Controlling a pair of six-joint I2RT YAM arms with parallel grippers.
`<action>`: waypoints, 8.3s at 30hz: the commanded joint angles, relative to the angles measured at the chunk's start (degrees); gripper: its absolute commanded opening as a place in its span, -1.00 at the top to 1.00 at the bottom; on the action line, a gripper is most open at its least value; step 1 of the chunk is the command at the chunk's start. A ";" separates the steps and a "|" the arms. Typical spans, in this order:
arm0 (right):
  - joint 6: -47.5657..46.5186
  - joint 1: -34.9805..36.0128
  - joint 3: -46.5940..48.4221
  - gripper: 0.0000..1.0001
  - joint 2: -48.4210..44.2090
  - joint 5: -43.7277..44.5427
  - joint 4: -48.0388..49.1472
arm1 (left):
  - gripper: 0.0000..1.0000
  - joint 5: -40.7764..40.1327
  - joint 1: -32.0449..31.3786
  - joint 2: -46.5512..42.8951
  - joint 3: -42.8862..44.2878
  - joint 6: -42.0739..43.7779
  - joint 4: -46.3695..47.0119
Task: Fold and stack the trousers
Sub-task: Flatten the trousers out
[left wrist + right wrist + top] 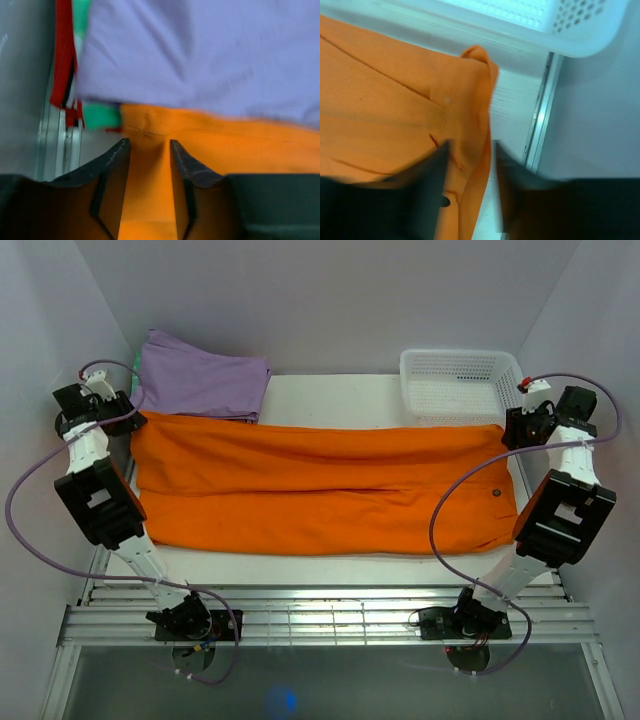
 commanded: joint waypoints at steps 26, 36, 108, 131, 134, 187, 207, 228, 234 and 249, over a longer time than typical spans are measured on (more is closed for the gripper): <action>-56.99 -4.57 -39.46 -0.64 -33.76 14.59 -25.81 | -0.94 -17.81 10.16 -29.59 -35.90 63.45 -35.73; -53.03 -4.39 -46.34 -0.45 -33.78 14.34 -11.09 | -0.59 -14.99 10.16 -25.37 -39.42 58.95 -23.86; -57.01 1.31 2.78 0.84 -2.33 7.03 -31.12 | 1.00 -2.86 6.82 6.70 17.35 66.02 -56.91; -81.58 -14.67 -10.44 0.84 -14.59 19.94 -42.21 | 1.00 -21.47 11.38 -20.16 -13.81 95.94 -59.27; -85.72 -15.64 -23.02 0.68 -19.42 25.57 -36.17 | 0.79 -28.58 12.00 -23.60 -23.91 98.51 -58.84; -35.72 7.65 13.07 -0.37 11.04 21.36 -12.14 | -0.84 11.38 -3.02 15.24 24.04 31.72 -25.00; -41.95 6.59 12.81 -0.29 19.75 17.68 -13.45 | -0.76 14.19 -4.08 17.61 21.93 26.08 -18.14; -43.80 3.79 15.71 0.84 13.88 10.13 -18.73 | 0.97 18.05 -4.96 10.42 14.82 30.48 -19.28; -45.29 -1.05 16.15 0.85 7.72 4.59 -21.88 | 1.00 20.25 -0.13 1.80 11.21 35.04 -23.93; -35.55 0.61 16.24 -0.78 12.70 4.84 -22.69 | 1.00 23.95 5.06 -0.93 8.83 51.64 -35.27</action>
